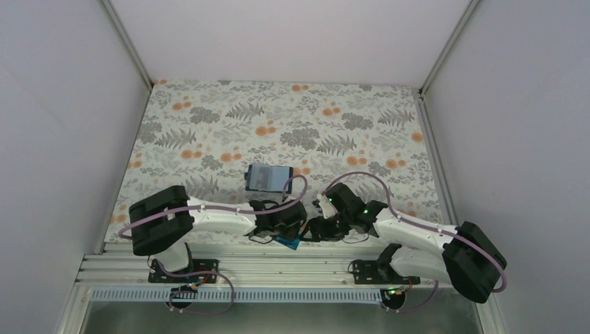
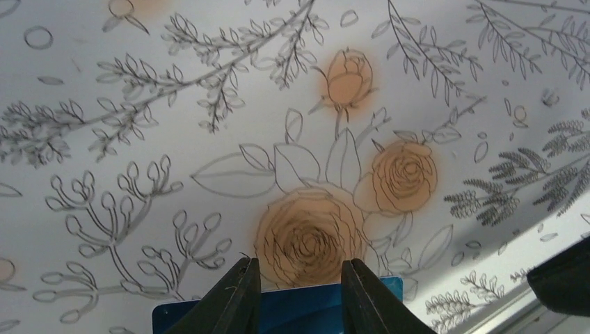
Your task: Put the credit cards into the card holder
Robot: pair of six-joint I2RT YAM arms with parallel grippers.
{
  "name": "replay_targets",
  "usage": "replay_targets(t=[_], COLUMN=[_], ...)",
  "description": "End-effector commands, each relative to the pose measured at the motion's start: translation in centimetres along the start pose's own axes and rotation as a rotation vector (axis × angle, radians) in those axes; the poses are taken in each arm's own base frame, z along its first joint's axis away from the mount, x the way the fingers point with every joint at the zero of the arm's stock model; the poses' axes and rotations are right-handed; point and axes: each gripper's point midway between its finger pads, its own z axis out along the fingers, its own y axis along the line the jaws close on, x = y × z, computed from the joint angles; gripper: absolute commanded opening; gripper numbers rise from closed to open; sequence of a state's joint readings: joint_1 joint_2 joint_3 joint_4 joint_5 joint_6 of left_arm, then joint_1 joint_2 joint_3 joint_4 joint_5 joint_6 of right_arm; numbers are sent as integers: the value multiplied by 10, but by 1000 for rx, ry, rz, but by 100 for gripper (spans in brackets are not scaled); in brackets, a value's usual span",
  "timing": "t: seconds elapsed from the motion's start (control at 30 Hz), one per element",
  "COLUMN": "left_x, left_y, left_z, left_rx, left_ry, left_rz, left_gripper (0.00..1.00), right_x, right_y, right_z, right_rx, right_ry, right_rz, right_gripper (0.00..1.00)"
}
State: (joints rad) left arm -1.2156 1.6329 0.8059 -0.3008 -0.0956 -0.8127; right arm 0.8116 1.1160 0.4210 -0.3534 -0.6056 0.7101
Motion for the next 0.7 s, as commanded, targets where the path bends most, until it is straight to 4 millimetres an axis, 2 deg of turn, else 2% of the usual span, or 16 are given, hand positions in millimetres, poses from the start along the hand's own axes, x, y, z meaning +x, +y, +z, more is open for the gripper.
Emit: replay_targets(t=[0.0, 0.17, 0.37, 0.47, 0.53, 0.67], left_x=[53, 45, 12, -4, -17, -20], left_y=[24, 20, 7, -2, 3, 13], left_z=[4, -1, -7, -15, -22, -33], left_rx=[-79, -72, -97, -76, -76, -69], left_ry=[162, 126, 62, 19, -9, -23], left_rz=[15, 16, 34, 30, 2, -12], left_gripper=[32, 32, 32, 32, 32, 32], right_x=[3, 7, 20, 24, 26, 28], right_y=[8, 10, 8, 6, 6, 7], right_z=[2, 4, 8, 8, 9, 12], right_rx=[-22, -39, -76, -81, -91, -110], right_ry=[27, 33, 35, 14, 1, -16], right_rz=[-15, 7, 150, 220, 263, 321], right_gripper=[66, 66, 65, 65, 65, 65])
